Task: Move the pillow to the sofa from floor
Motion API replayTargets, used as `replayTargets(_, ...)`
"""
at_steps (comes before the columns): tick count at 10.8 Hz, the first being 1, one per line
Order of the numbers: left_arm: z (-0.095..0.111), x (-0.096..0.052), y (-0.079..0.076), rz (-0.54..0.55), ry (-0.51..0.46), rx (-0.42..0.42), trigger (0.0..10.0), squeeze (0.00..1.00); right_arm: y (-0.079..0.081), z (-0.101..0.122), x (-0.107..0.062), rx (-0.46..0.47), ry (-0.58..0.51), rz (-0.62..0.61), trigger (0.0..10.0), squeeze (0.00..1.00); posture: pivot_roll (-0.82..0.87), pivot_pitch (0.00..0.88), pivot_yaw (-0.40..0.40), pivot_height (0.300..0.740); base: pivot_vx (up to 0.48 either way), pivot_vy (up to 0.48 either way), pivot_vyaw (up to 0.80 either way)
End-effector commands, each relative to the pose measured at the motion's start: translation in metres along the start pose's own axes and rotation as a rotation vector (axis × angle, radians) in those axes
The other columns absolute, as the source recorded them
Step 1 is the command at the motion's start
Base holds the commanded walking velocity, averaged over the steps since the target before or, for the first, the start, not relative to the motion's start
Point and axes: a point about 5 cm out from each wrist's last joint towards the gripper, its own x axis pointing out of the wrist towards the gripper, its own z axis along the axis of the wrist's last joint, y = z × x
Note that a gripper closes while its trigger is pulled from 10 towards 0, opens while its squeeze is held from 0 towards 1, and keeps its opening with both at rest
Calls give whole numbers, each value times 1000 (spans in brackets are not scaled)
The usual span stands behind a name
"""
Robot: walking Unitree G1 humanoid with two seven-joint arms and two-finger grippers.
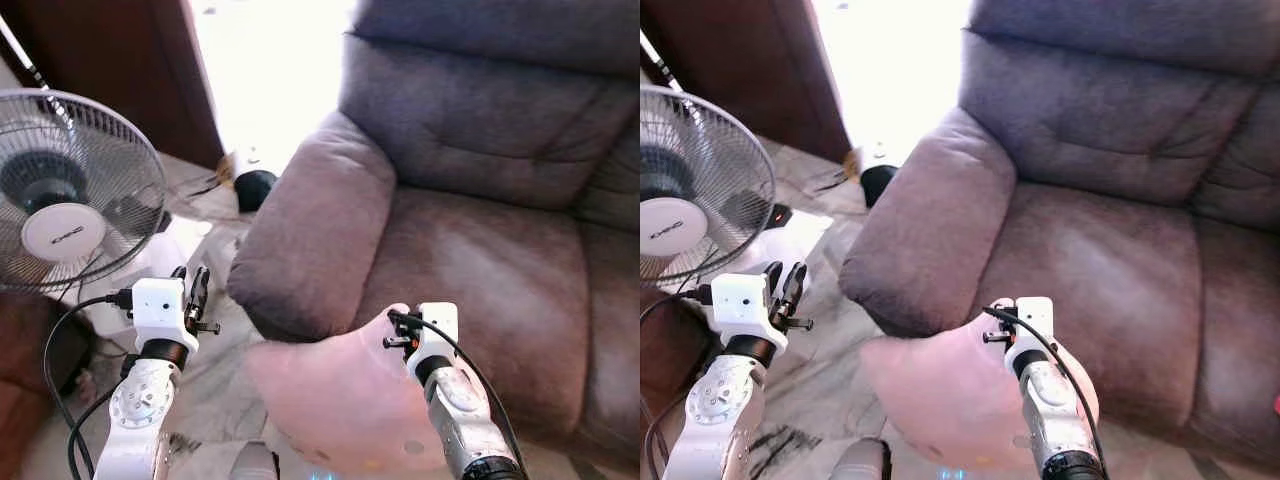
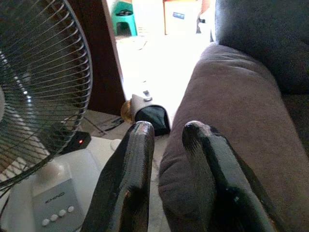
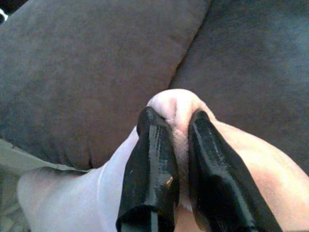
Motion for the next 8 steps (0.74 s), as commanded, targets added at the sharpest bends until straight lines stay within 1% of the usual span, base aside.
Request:
replayTargets(1, -2, -1, 3, 6, 5, -5, 10000, 0, -1, 48, 7, -19, -228, 0, 10000, 0, 171, 150, -2, 740, 0, 0, 0)
replayTargets(4, -1, 1, 3, 5, -3, -5, 10000, 0, -4, 92, 9, -20, -378, 1, 10000, 0, 166, 150, 0, 740, 0, 0, 0)
replayTargets(5, 0, 1, 2, 4, -4, -7, 10000, 0, -4, 116, 8, -19, -452, 13, 10000, 0, 165, 150, 0, 740, 0, 0, 0)
replayTargets(7, 0, 3, 2, 3, -6, -8, 10000, 0, 0, 149, 6, -15, -541, 26, 10000, 0, 165, 149, 0, 740, 0, 0, 0)
replayTargets(8, 0, 4, 2, 0, -6, -6, 10000, 0, 4, 164, 4, -7, -584, 46, 10000, 0, 164, 151, 0, 740, 0, 0, 0)
